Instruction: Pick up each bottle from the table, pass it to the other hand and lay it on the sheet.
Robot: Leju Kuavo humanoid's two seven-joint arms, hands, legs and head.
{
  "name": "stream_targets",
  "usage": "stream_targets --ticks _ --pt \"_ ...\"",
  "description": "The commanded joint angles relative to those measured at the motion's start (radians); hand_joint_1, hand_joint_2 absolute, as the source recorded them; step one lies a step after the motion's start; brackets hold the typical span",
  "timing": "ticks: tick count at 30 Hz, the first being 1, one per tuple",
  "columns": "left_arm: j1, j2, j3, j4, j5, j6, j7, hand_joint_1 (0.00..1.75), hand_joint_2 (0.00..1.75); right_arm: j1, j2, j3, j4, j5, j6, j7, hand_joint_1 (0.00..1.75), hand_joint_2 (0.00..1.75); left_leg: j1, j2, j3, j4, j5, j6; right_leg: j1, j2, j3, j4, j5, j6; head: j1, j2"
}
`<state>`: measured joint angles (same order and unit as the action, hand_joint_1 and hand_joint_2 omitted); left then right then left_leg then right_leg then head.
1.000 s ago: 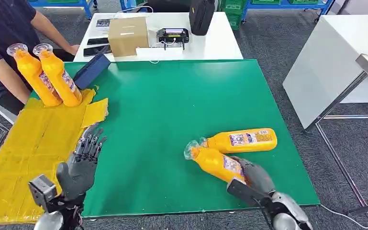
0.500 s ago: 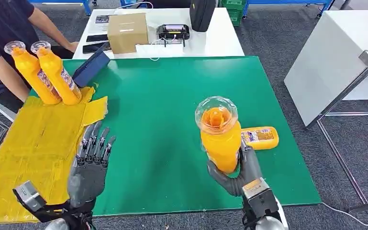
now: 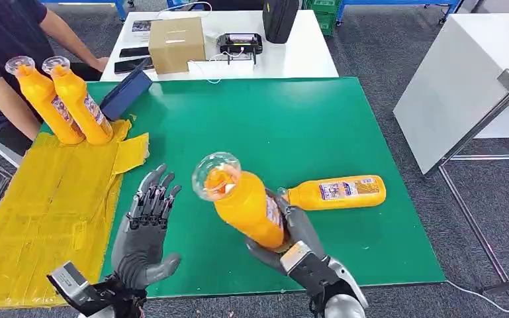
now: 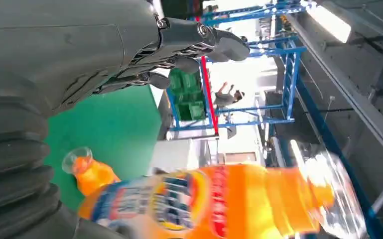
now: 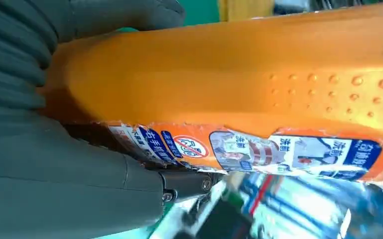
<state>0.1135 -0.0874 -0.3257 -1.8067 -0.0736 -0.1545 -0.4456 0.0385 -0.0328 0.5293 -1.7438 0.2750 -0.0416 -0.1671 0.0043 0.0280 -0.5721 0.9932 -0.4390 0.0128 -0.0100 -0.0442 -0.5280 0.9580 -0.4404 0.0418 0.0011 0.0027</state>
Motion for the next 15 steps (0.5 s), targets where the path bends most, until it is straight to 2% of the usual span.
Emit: stream_targets --ticks 1,8,15 --pt "-0.046 0.033 -0.046 0.042 -0.043 0.001 0.002 0.0 1.75 -0.138 -0.013 0.143 0.159 0.06 0.032 0.048 1.75 1.75 0.0 0.001 0.001 -0.001 0.0 -0.001 0.0 0.007 0.0 0.0 0.001 -0.002 0.0 0.0" --pt "-0.062 0.028 -0.034 0.073 -0.023 -0.017 0.012 0.0 1.75 -0.191 -0.043 0.228 0.177 0.083 0.087 0.052 1.75 1.75 0.0 -0.001 0.001 -0.001 0.001 0.0 0.0 0.004 0.001 -0.001 0.0 -0.001 0.0 0.0" --pt "-0.064 0.027 -0.034 0.082 -0.023 -0.022 0.012 0.0 1.75 -0.212 -0.045 0.256 0.174 0.091 0.096 0.05 1.75 1.75 0.0 -0.001 0.001 -0.001 0.0 0.0 0.0 0.002 0.0 0.0 0.0 -0.001 0.0 0.0"
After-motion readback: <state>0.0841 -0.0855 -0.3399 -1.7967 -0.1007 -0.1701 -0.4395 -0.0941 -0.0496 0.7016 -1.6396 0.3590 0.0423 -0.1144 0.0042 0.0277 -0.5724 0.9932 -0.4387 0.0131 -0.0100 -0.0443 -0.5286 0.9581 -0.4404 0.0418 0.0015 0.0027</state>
